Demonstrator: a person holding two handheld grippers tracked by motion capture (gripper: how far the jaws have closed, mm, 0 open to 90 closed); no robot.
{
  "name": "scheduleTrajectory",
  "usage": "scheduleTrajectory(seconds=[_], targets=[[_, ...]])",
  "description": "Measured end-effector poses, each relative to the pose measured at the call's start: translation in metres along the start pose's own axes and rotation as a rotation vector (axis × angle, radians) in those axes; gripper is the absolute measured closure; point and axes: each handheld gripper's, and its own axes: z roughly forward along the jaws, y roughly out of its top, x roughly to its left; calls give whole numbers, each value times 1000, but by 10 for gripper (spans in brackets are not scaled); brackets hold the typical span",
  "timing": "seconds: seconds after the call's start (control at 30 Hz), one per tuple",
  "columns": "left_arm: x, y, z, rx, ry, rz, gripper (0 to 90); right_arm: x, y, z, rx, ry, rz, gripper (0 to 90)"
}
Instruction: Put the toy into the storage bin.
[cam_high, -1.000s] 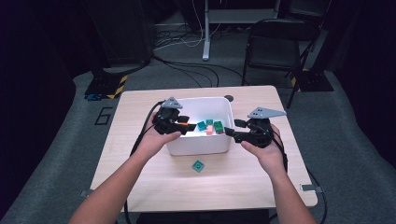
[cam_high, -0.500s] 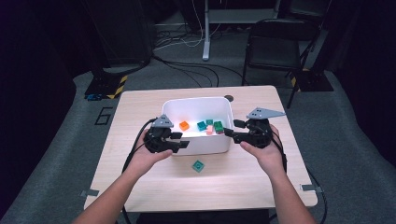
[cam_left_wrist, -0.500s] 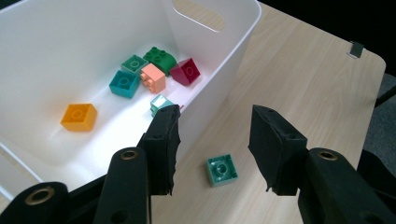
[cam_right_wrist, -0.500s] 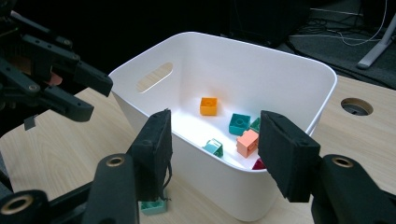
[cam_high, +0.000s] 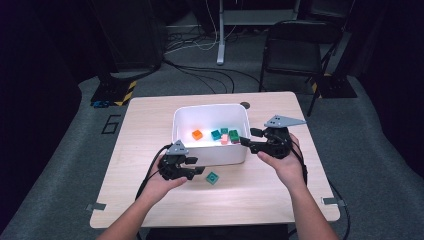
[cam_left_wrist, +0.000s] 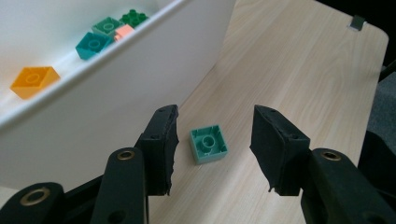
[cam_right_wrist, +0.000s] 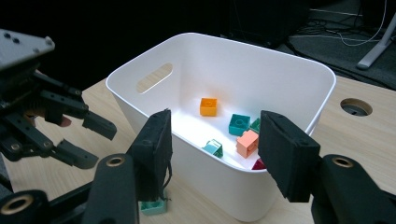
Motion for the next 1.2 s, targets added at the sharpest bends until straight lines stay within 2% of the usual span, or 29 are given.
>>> scheduleTrajectory(seconds=[0.1,0.27,0.43,0.53,0.77,0.97,1.13,1.2], targets=[[-1,-7,9,24,18,1,492,0,0,0,1,1,1,443],[-3,-15,21,37,11,-6,486,1,0,0,0,3,2,442],[-7,-25,44,72,9,-3,470,1,-1,1,5,4,2,442],[-7,-28,53,80,-4,-13,467,1,0,1,1,4,3,442],[-8,-31,72,94,2,-23,447,0,0,-1,-3,4,4,443],[-9,-32,82,111,16,-16,437,0,1,-2,-9,2,3,443],[-8,-31,89,129,17,-11,454,1,1,-2,-11,3,0,443],[-8,-31,92,136,26,-5,534,1,0,-1,-8,4,0,443]])
